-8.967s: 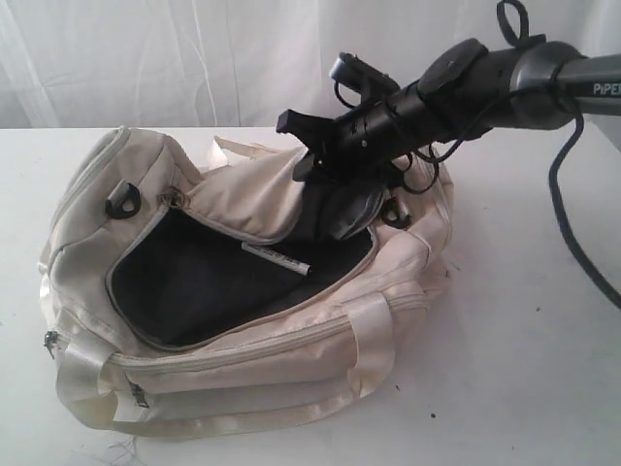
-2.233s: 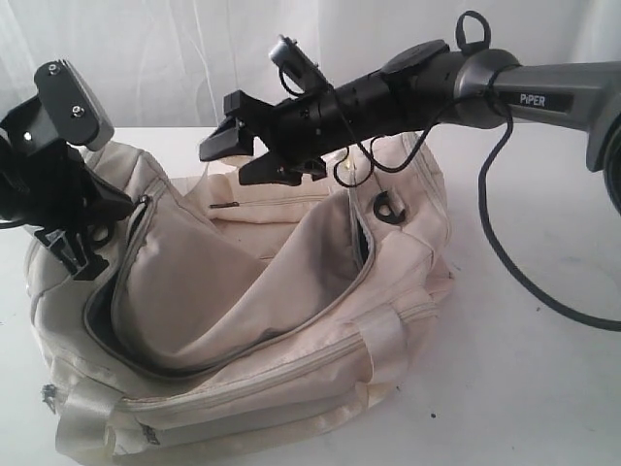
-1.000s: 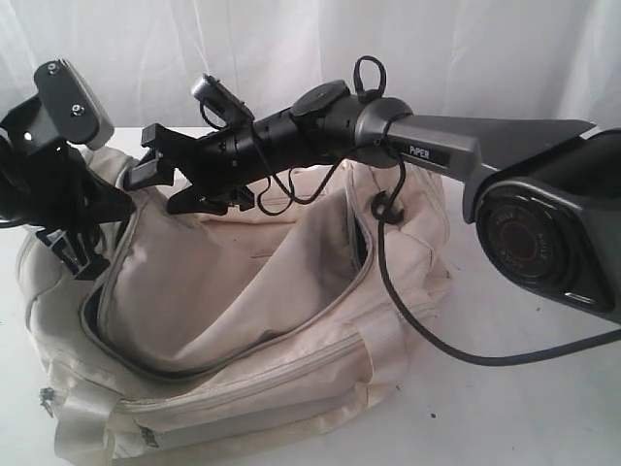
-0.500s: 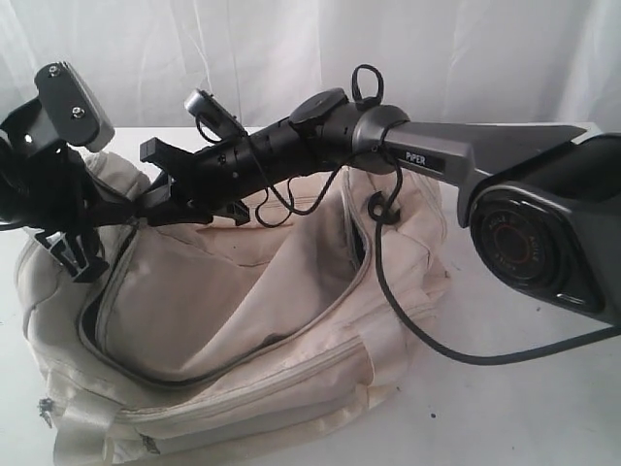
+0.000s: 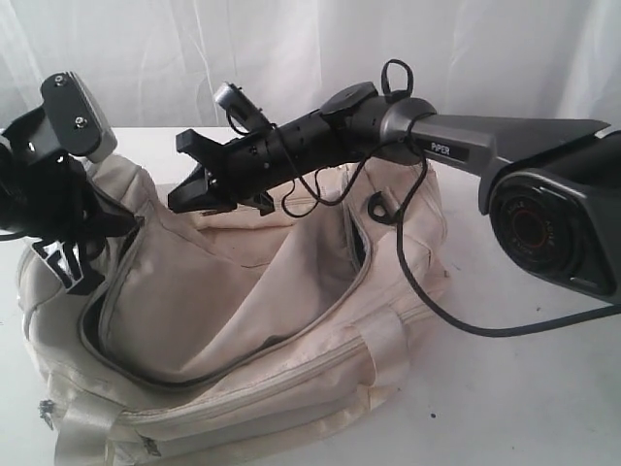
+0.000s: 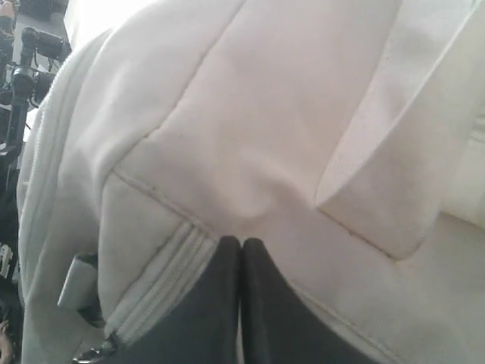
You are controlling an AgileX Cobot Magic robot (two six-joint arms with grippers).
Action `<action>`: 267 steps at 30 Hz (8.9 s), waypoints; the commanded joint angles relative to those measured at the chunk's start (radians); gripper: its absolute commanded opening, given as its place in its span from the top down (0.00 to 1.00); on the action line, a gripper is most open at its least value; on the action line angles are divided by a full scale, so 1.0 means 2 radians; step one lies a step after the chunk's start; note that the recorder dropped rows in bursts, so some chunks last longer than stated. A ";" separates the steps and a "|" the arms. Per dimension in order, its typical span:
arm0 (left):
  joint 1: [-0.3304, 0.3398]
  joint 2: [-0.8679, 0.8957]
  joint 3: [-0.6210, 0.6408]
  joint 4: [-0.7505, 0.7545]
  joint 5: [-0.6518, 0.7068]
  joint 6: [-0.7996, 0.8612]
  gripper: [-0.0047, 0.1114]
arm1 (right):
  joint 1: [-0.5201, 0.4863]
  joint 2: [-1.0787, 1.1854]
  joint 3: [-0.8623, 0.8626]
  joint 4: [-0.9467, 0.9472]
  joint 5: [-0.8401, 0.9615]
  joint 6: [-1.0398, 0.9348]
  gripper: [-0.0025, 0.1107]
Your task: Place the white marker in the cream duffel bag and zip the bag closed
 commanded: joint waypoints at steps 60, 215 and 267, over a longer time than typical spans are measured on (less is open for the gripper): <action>0.001 0.031 0.049 -0.116 0.060 0.081 0.96 | -0.038 0.018 -0.128 -0.141 0.103 -0.110 0.43; 0.080 0.083 -0.118 0.145 0.152 -0.404 0.53 | 0.132 -0.080 0.034 -0.448 -0.069 -0.010 0.76; 0.080 0.209 -0.251 0.075 0.229 -0.383 0.33 | 0.134 -0.109 0.034 -0.471 0.064 -0.010 0.98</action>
